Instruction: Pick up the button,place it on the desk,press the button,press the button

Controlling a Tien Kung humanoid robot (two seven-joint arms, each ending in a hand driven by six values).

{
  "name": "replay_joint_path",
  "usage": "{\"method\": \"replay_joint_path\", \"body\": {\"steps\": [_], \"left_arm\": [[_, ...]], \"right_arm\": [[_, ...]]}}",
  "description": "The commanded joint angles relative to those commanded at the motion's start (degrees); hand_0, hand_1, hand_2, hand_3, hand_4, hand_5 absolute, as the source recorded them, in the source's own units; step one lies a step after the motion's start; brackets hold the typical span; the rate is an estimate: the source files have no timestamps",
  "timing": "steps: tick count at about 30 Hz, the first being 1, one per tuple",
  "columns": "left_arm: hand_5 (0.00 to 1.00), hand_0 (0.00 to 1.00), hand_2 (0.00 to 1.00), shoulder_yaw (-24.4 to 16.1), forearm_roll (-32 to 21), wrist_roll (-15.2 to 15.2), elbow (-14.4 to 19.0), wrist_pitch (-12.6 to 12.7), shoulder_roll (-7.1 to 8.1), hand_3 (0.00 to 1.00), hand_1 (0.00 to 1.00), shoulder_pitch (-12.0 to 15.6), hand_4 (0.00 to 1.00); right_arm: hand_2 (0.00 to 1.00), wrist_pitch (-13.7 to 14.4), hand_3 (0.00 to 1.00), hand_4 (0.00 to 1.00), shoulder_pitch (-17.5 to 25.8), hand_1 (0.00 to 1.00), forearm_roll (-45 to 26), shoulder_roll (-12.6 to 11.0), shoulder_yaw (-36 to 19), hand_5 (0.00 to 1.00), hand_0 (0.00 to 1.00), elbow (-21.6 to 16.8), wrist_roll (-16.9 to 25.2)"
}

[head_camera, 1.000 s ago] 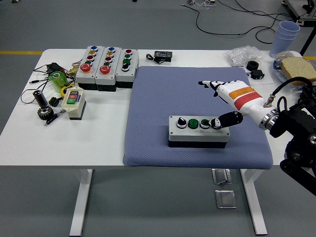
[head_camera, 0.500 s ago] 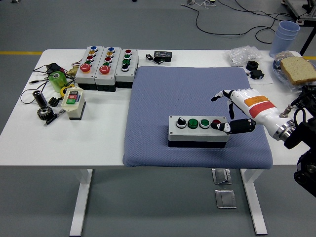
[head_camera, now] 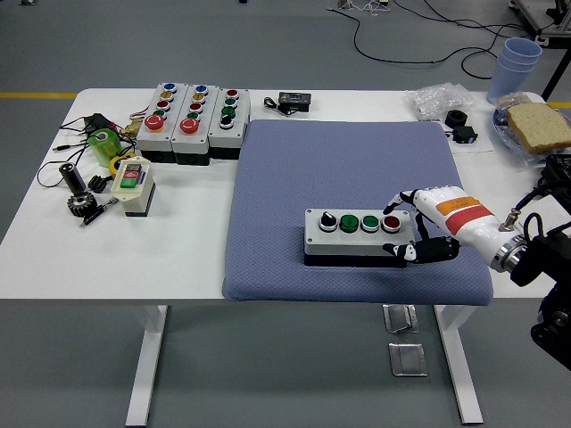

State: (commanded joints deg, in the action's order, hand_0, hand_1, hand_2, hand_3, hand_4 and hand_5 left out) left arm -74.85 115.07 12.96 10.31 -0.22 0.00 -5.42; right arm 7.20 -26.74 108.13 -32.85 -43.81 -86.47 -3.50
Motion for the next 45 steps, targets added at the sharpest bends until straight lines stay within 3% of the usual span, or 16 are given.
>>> {"method": "replay_joint_path", "body": {"steps": [24,29,36,45], "left_arm": [[0.84,0.651,0.663,0.4,-0.7,-0.1,0.0,0.1,0.0,0.558,0.64,0.0,0.325],[0.836,0.651,0.663,0.3,-0.6,-0.1,0.0,0.0,0.0,0.558,0.64,-0.2,0.324],[0.84,0.652,0.663,0.3,-0.5,-0.1,0.0,0.0,0.0,0.558,0.639,-0.2,0.327],[0.838,0.653,0.662,0.4,-0.7,-0.1,0.0,0.0,0.0,0.558,0.64,-0.4,0.326]], "right_arm": [[0.189,-1.6,0.644,0.838,0.4,0.002,-0.1,0.1,0.7,0.446,0.095,1.2,-1.5],[0.188,-3.6,0.642,0.839,0.1,0.002,0.0,0.1,1.4,0.449,0.095,1.1,-2.5],[0.188,-4.2,0.641,0.84,0.1,0.002,-0.1,0.2,1.1,0.454,0.095,1.1,-2.8],[0.189,0.6,0.645,0.841,-0.7,0.002,-0.6,0.6,-1.4,0.456,0.095,-0.3,-0.3]]}}
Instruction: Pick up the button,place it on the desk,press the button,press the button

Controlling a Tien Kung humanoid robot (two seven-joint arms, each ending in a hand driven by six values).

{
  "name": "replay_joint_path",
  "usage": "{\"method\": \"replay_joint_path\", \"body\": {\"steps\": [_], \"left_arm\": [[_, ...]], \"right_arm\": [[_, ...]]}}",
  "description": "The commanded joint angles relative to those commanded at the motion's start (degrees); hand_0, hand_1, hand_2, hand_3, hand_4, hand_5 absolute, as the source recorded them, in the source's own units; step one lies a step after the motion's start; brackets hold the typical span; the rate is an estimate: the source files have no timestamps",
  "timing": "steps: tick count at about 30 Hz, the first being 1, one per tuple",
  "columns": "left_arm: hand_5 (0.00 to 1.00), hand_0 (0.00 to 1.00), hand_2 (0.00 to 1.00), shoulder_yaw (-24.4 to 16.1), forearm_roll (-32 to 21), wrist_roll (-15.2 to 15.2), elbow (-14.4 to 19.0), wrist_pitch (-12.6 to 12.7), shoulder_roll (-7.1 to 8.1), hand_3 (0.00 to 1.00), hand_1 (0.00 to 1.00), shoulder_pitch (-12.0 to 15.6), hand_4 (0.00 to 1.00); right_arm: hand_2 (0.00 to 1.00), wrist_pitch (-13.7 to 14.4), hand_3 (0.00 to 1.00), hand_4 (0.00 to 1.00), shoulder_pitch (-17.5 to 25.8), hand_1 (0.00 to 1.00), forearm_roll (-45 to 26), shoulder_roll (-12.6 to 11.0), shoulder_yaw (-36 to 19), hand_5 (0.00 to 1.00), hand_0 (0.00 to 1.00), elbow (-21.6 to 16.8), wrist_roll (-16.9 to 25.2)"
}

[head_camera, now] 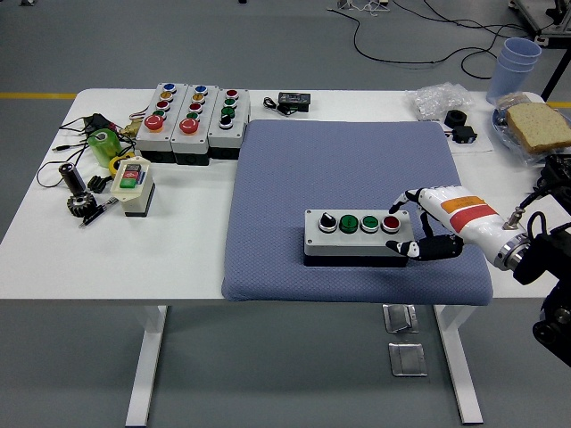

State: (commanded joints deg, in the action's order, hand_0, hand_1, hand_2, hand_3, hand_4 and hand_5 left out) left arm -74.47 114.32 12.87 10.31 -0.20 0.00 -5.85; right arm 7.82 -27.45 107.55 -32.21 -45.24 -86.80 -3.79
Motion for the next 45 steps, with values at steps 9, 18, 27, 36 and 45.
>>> {"method": "replay_joint_path", "body": {"steps": [9,18,27,36,45], "left_arm": [[0.841,0.652,0.662,0.0,0.1,0.0,0.0,-0.1,0.04,0.558,0.64,-0.1,0.327],[0.844,0.653,0.662,0.0,0.0,0.0,0.0,-0.1,0.07,0.559,0.64,-0.2,0.328],[0.846,0.655,0.661,0.0,0.1,0.0,0.0,-0.1,0.0,0.559,0.64,-0.2,0.329],[0.848,0.656,0.662,-0.2,0.4,0.1,0.0,-0.1,0.0,0.56,0.64,0.1,0.328],[0.849,0.655,0.661,-0.4,1.0,0.1,0.0,-0.2,0.0,0.558,0.64,0.4,0.328]], "right_arm": [[0.189,0.0,0.643,0.842,-1.2,0.002,-0.1,1.7,1.9,0.459,0.096,-0.2,0.3],[0.189,-0.9,0.644,0.843,-1.4,0.002,-0.2,2.0,3.9,0.472,0.096,2.0,-0.1],[0.19,-0.3,0.645,0.843,-1.1,0.002,0.0,2.4,4.1,0.478,0.096,2.2,0.1],[0.19,-0.9,0.646,0.845,-1.1,0.002,-0.1,3.2,5.1,0.485,0.097,3.3,-0.5],[0.19,-1.4,0.646,0.843,-0.8,0.002,-0.1,3.3,5.8,0.488,0.096,3.8,-0.8]]}}
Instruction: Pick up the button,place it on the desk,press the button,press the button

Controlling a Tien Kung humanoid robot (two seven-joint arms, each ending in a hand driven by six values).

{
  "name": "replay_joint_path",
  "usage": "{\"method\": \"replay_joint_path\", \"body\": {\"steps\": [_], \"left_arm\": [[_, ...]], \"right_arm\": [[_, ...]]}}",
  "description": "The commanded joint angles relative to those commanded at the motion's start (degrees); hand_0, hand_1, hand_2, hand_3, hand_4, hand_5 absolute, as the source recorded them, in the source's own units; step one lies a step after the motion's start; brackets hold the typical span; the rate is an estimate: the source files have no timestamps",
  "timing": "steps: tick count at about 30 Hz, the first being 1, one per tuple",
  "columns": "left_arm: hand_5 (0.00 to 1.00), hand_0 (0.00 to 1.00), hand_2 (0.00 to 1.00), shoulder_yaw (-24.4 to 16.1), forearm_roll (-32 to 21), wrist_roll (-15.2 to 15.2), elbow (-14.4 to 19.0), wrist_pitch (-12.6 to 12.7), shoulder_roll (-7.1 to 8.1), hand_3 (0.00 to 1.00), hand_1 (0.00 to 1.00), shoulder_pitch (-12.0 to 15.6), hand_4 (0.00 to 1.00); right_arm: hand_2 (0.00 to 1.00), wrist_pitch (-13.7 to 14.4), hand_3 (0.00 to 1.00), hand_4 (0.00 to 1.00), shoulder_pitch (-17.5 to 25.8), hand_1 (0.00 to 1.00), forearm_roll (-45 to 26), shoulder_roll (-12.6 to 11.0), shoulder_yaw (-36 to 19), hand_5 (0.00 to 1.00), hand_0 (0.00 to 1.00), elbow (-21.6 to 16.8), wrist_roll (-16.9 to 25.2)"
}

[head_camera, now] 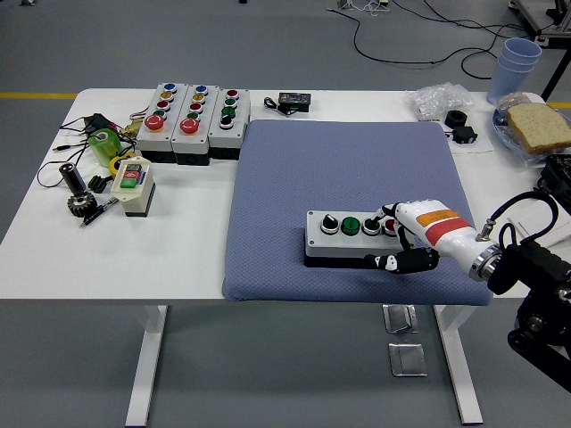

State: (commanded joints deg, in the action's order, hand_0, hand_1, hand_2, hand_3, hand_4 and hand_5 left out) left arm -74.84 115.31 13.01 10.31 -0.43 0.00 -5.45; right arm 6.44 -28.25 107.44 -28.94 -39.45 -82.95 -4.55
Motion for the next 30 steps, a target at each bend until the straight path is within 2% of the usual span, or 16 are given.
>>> {"method": "replay_joint_path", "body": {"steps": [6,12,16,20,21,25,26,30], "left_arm": [[0.849,0.654,0.662,0.0,0.3,0.0,0.0,0.0,0.0,0.56,0.64,0.3,0.328],[0.849,0.654,0.662,0.1,0.5,0.0,0.0,0.0,0.0,0.559,0.64,0.4,0.328],[0.848,0.654,0.661,0.2,0.1,0.0,0.0,0.0,0.0,0.558,0.64,0.3,0.327],[0.848,0.654,0.661,0.2,-0.1,-0.1,0.0,0.0,0.0,0.558,0.64,0.1,0.327],[0.848,0.653,0.661,0.2,-0.1,-0.1,0.0,0.1,0.01,0.558,0.64,0.0,0.328],[0.848,0.653,0.661,0.3,-0.2,-0.1,0.0,0.1,0.01,0.558,0.64,-0.1,0.328],[0.847,0.653,0.661,0.3,-0.3,-0.1,0.0,0.1,0.01,0.558,0.64,-0.2,0.328],[0.847,0.653,0.661,0.4,-0.3,-0.1,0.0,0.1,0.0,0.558,0.64,-0.2,0.328]], "right_arm": [[0.19,0.5,0.646,0.843,0.3,0.002,0.2,-0.1,-0.8,0.489,0.097,-0.7,0.1],[0.191,3.1,0.646,0.84,0.8,0.002,-1.0,-0.3,-4.4,0.488,0.098,-2.4,0.3],[0.208,5.0,0.666,0.84,1.3,0.002,-4.6,0.0,-6.9,0.488,0.114,-2.3,0.8],[0.208,7.0,0.666,0.84,2.3,0.002,-12.6,0.5,-9.3,0.488,0.114,-1.5,1.6],[0.336,7.4,0.751,0.842,2.8,0.13,-14.8,0.8,-9.9,0.489,0.275,-1.0,1.8],[0.336,8.9,0.751,0.842,3.9,0.13,-24.5,1.2,-11.2,0.489,0.275,-0.2,3.4],[0.681,9.2,0.831,0.847,4.6,0.597,-27.1,1.4,-11.8,0.485,0.683,-0.1,4.6],[0.681,9.5,0.831,0.847,6.0,0.597,-36.8,1.7,-13.3,0.485,0.683,-0.2,7.9]]}}
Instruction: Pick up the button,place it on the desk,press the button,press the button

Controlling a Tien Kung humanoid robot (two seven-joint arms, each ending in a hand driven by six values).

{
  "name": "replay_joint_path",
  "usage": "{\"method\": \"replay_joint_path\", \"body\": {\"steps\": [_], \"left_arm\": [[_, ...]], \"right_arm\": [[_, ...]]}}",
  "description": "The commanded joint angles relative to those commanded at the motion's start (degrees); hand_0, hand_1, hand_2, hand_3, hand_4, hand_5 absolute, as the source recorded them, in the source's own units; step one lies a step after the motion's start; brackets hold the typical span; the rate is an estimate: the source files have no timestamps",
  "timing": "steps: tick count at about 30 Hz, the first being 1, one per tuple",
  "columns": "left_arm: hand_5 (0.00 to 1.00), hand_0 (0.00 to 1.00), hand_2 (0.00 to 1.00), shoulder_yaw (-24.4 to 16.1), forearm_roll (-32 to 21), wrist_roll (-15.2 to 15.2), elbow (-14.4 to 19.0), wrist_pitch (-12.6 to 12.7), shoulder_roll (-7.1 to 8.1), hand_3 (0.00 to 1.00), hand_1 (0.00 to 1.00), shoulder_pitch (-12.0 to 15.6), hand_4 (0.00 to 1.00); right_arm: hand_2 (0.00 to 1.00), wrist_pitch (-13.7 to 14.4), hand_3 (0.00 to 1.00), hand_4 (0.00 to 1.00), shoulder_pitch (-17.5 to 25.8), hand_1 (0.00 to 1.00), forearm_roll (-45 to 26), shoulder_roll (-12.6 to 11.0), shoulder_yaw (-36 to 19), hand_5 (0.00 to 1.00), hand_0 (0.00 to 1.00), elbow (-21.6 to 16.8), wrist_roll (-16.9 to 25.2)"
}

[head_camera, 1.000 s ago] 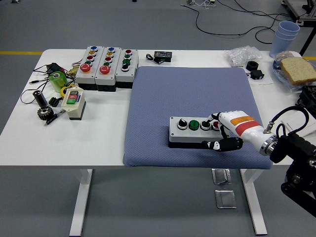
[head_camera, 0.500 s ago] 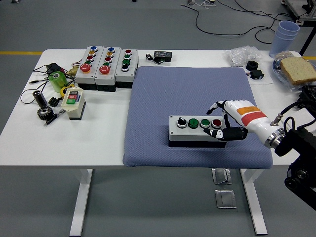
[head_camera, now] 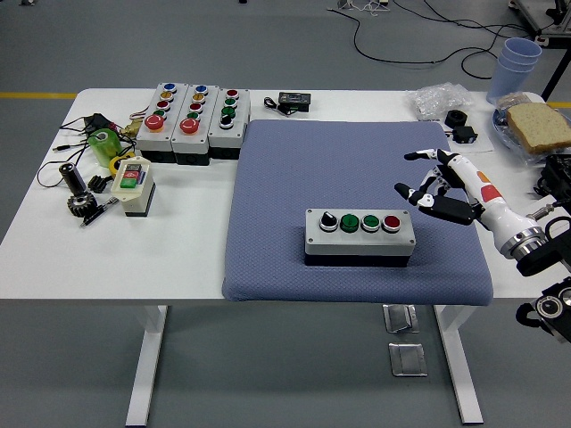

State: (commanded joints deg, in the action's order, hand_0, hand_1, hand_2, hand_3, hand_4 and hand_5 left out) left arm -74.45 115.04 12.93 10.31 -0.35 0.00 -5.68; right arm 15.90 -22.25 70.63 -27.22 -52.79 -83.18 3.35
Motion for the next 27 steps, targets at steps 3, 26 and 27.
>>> {"method": "replay_joint_path", "body": {"steps": [3,26,27], "left_arm": [[0.846,0.656,0.661,0.1,0.0,0.0,0.0,0.0,0.0,0.559,0.64,0.0,0.328],[0.841,0.656,0.661,0.2,0.3,0.0,0.0,-0.1,0.07,0.558,0.64,-0.1,0.327],[0.84,0.657,0.66,0.2,0.2,0.0,0.0,-0.1,0.07,0.559,0.641,-0.1,0.328]], "right_arm": [[0.783,-0.2,0.813,0.834,0.9,0.693,-7.4,0.2,-1.2,0.468,0.749,-0.1,2.0],[0.751,-1.2,0.742,0.808,9.6,0.707,-56.7,6.1,-10.5,0.447,0.728,2.1,6.0],[0.73,-1.3,0.711,0.769,9.8,0.686,-56.8,6.2,-10.6,0.352,0.711,2.1,5.9]]}}
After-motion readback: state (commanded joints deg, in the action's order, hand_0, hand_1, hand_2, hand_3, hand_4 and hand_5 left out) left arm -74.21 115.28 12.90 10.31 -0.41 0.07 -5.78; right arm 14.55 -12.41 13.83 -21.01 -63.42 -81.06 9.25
